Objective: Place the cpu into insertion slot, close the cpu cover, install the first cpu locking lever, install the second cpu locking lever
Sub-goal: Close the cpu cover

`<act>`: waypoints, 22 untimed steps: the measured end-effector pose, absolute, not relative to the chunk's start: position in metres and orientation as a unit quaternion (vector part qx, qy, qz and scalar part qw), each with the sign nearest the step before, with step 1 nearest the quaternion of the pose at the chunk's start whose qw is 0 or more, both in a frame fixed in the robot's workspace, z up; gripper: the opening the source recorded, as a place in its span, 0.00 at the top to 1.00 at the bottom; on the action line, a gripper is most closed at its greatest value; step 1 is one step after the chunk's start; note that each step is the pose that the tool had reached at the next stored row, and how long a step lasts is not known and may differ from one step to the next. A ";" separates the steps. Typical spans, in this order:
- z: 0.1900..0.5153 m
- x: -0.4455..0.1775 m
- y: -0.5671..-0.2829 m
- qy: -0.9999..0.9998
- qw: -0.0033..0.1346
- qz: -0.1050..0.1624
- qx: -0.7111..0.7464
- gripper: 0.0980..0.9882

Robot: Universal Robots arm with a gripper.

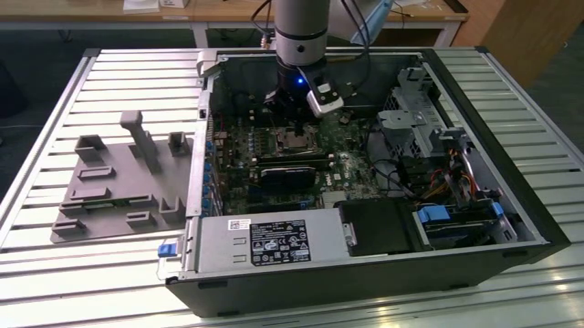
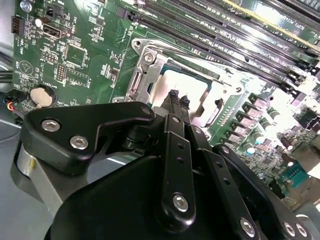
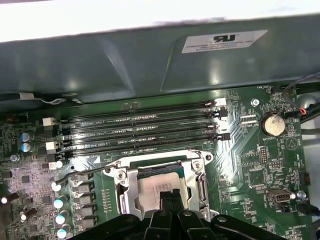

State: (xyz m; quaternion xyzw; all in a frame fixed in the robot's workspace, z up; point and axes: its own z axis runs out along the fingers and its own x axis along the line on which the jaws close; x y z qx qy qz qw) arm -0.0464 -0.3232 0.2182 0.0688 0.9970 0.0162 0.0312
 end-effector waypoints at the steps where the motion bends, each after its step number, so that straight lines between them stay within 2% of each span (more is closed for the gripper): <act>1: 0.218 -0.047 -0.323 0.997 0.033 0.016 0.069 1.00; 22: 0.209 -0.084 -0.323 0.997 0.044 0.017 0.069 1.00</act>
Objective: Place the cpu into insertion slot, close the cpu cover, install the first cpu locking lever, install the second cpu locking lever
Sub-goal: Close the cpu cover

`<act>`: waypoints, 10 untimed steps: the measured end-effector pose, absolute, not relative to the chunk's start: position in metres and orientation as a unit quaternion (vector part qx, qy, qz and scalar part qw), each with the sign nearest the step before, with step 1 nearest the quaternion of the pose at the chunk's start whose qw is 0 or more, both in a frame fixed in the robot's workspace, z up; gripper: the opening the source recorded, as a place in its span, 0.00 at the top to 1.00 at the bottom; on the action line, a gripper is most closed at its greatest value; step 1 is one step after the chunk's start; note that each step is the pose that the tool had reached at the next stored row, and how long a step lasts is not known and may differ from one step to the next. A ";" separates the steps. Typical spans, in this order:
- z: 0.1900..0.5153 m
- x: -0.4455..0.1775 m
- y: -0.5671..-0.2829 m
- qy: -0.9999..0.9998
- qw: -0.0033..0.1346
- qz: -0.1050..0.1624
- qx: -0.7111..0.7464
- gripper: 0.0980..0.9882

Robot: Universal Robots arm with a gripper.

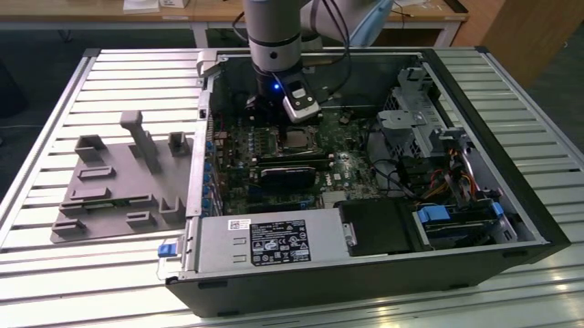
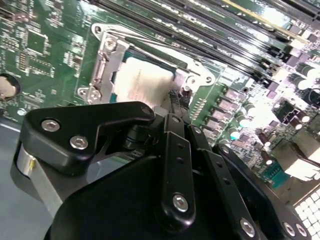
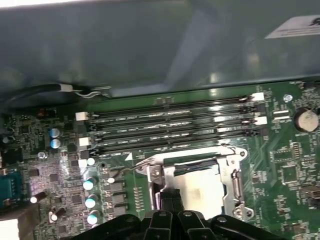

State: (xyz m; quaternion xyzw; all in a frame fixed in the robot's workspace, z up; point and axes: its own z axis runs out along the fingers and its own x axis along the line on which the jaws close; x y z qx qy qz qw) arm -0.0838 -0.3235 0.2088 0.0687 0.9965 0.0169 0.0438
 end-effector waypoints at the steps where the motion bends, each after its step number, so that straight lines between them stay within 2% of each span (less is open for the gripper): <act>1: 0.208 -0.085 -0.323 0.997 0.044 0.017 0.069 1.00; 10: 0.202 -0.086 -0.323 0.997 0.044 0.017 0.069 1.00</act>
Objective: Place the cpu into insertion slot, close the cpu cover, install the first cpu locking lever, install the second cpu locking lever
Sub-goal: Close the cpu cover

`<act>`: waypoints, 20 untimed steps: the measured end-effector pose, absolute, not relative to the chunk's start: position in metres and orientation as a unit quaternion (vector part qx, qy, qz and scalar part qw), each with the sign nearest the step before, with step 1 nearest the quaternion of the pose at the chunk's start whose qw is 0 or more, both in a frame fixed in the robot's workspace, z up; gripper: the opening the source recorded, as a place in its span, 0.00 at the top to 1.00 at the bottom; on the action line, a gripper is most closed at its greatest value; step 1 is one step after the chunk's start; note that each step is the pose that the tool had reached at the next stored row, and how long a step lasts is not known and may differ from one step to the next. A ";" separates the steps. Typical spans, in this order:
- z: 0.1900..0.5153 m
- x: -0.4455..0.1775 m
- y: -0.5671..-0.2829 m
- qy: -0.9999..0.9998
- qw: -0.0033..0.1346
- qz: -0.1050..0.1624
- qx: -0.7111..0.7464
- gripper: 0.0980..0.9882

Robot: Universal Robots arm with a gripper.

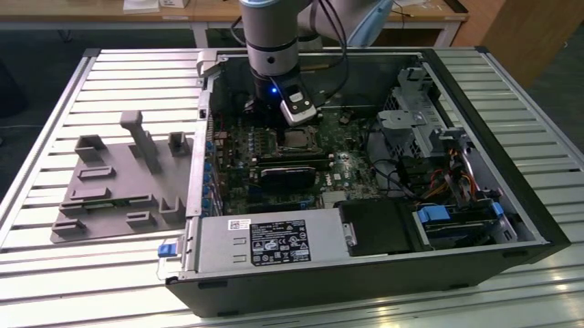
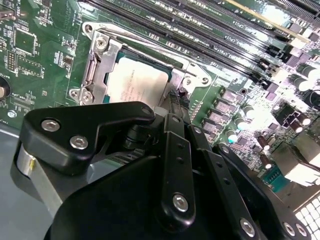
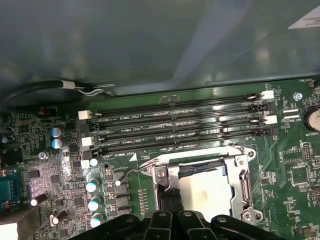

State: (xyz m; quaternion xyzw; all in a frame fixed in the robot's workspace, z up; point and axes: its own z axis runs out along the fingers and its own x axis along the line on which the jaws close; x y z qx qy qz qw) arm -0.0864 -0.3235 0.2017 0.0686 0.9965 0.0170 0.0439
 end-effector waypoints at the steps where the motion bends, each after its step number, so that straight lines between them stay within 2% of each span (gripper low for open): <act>1: 0.202 -0.086 -0.323 0.997 0.044 0.017 0.069 1.00; 10: 0.201 -0.083 -0.324 0.997 0.044 0.017 0.069 1.00; 20: 0.201 -0.083 -0.324 0.996 0.042 0.039 0.069 1.00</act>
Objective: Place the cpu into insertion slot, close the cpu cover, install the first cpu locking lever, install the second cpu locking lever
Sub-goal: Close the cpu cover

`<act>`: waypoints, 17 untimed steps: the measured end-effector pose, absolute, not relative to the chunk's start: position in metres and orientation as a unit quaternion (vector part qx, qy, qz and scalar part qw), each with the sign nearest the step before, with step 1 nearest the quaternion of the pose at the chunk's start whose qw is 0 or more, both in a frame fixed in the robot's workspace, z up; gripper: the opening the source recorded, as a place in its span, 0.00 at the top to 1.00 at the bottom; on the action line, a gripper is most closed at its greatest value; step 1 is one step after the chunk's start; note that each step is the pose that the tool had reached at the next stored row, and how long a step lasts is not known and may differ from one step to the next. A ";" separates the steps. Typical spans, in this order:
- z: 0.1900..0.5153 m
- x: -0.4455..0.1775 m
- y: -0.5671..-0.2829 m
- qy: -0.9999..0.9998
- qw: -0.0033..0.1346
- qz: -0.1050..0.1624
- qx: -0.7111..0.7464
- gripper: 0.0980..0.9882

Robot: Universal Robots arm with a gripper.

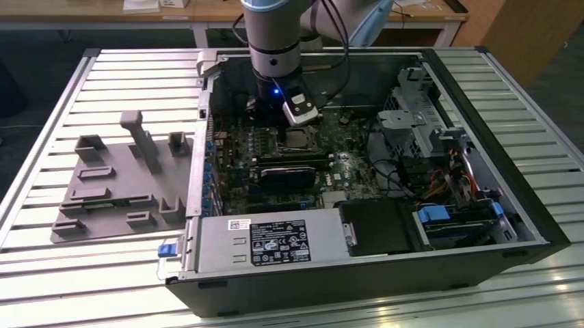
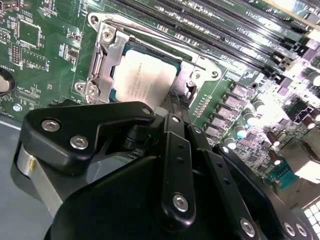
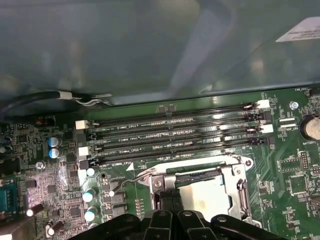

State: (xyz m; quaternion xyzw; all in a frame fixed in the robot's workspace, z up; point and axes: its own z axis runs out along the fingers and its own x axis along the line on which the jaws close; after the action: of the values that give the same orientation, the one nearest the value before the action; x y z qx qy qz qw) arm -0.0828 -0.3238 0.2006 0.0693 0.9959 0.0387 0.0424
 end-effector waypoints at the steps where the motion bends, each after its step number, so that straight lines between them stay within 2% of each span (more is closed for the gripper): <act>1: 0.200 -0.083 -0.324 0.996 0.042 0.039 0.069 1.00; 17: 0.202 -0.082 -0.324 0.996 0.042 0.042 0.069 1.00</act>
State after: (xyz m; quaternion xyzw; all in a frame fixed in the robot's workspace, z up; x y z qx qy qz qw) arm -0.0819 -0.3242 0.2025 0.0695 0.9958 0.0423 0.0421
